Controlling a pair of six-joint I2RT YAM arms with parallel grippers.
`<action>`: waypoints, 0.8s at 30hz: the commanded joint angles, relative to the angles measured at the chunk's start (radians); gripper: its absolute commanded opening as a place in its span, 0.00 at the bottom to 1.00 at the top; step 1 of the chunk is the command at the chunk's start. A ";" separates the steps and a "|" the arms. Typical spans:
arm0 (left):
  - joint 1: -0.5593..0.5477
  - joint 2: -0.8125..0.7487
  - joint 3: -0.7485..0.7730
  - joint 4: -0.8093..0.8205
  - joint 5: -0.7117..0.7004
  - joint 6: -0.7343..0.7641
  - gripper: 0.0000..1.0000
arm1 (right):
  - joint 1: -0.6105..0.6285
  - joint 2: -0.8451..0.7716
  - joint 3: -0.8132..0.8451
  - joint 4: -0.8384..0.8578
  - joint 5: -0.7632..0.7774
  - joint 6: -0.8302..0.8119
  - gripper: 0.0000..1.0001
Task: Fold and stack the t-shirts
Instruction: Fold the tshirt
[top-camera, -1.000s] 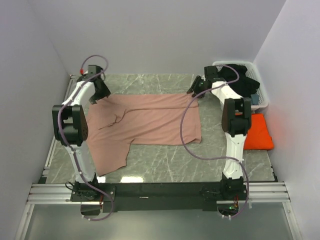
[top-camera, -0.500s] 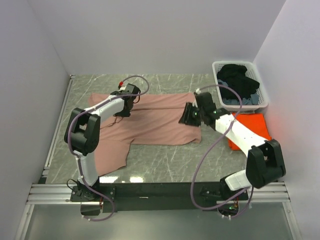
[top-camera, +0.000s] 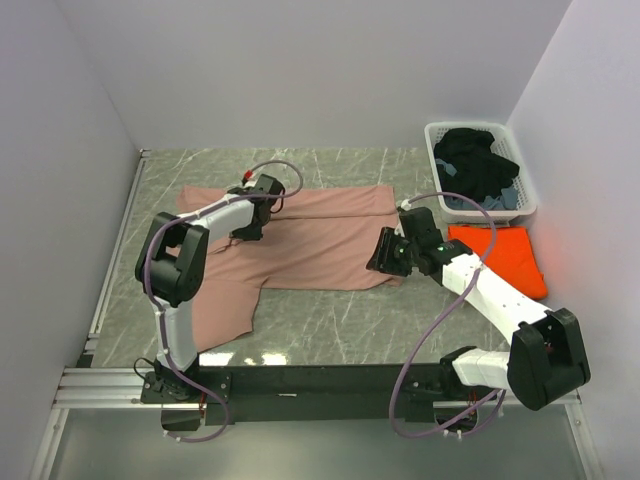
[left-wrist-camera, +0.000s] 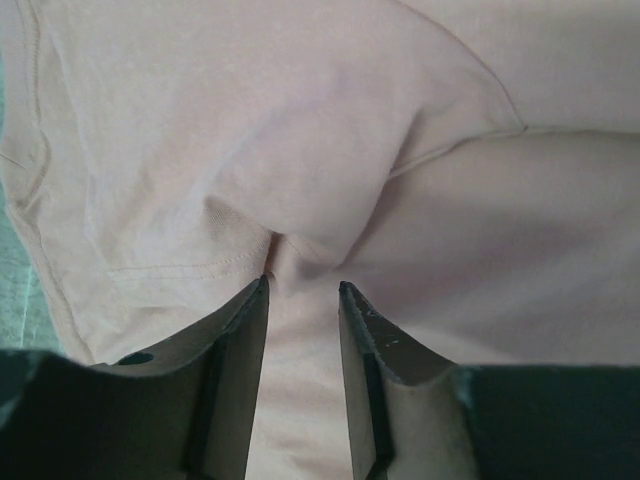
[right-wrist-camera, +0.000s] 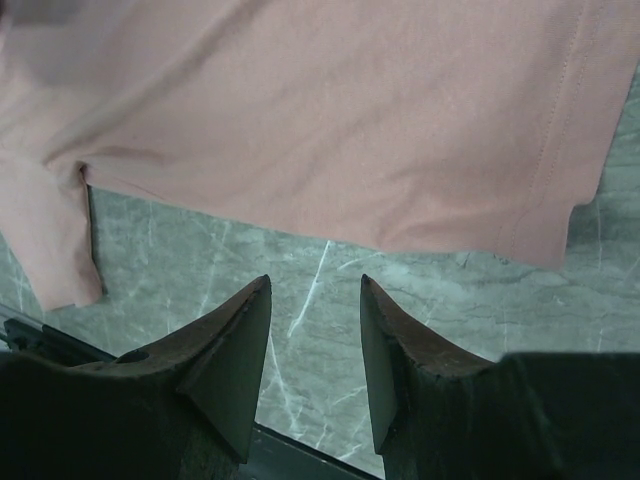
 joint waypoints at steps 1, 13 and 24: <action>-0.005 -0.002 -0.013 0.028 0.001 0.024 0.39 | 0.000 -0.014 -0.003 0.014 0.014 -0.014 0.48; -0.002 0.047 -0.001 0.047 -0.027 0.047 0.35 | 0.002 -0.024 -0.021 -0.004 0.033 -0.043 0.48; 0.013 0.049 0.016 0.027 -0.009 0.050 0.17 | 0.002 -0.025 -0.024 0.000 0.034 -0.043 0.48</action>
